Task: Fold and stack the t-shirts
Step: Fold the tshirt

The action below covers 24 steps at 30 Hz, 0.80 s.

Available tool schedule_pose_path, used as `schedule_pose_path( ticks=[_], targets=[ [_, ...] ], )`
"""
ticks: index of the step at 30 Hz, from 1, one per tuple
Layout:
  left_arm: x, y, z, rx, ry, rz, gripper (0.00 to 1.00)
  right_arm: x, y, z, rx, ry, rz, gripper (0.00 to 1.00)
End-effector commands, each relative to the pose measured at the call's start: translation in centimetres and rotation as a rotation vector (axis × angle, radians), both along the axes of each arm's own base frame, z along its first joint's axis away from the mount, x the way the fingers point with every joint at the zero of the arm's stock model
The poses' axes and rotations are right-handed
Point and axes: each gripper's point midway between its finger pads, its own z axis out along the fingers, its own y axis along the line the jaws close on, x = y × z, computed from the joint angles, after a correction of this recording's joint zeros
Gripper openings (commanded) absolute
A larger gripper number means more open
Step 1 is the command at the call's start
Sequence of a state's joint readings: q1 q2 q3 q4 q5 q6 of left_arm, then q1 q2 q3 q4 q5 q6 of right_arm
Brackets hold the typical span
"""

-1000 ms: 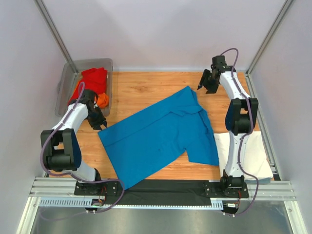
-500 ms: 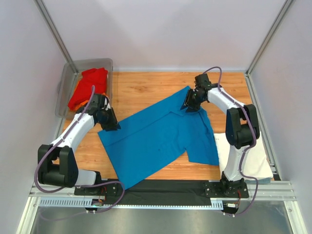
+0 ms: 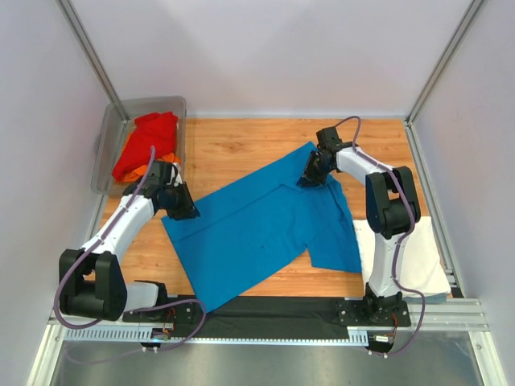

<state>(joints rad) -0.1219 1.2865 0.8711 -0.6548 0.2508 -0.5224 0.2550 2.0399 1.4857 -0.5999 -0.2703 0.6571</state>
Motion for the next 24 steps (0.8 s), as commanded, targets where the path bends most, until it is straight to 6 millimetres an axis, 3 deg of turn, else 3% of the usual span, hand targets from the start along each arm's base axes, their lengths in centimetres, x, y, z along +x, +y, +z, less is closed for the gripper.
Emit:
schedule_pose_path(
  ticks=[1, 7, 15, 20, 22, 24],
  targets=[
    [1.4, 0.0, 1.6, 0.005, -0.059, -0.019, 0.29, 0.5, 0.4, -0.8, -0.020, -0.022, 0.004, 0.27],
    [2.0, -0.1, 1.3, 0.012, -0.044, -0.035, 0.28, 0.6, -0.4, -1.4, -0.074, -0.016, 0.006, 0.37],
    [2.8, -0.1, 1.2, 0.012, -0.033, -0.043, 0.28, 0.5, -0.2, -2.7, -0.090, 0.014, 0.014, 0.36],
    [2.9, 0.2, 1.1, 0.011, -0.028, -0.037, 0.28, 1.2, 0.1, -1.9, -0.074, -0.001, 0.010, 0.18],
    [2.9, 0.3, 1.1, 0.011, -0.029, -0.035, 0.28, 1.0, 0.1, -1.4, -0.071, 0.009, 0.008, 0.00],
    [2.9, 0.5, 1.1, 0.011, -0.030, -0.030, 0.28, 1.0, 0.2, -0.2, -0.065, 0.002, 0.000, 0.00]
  ],
)
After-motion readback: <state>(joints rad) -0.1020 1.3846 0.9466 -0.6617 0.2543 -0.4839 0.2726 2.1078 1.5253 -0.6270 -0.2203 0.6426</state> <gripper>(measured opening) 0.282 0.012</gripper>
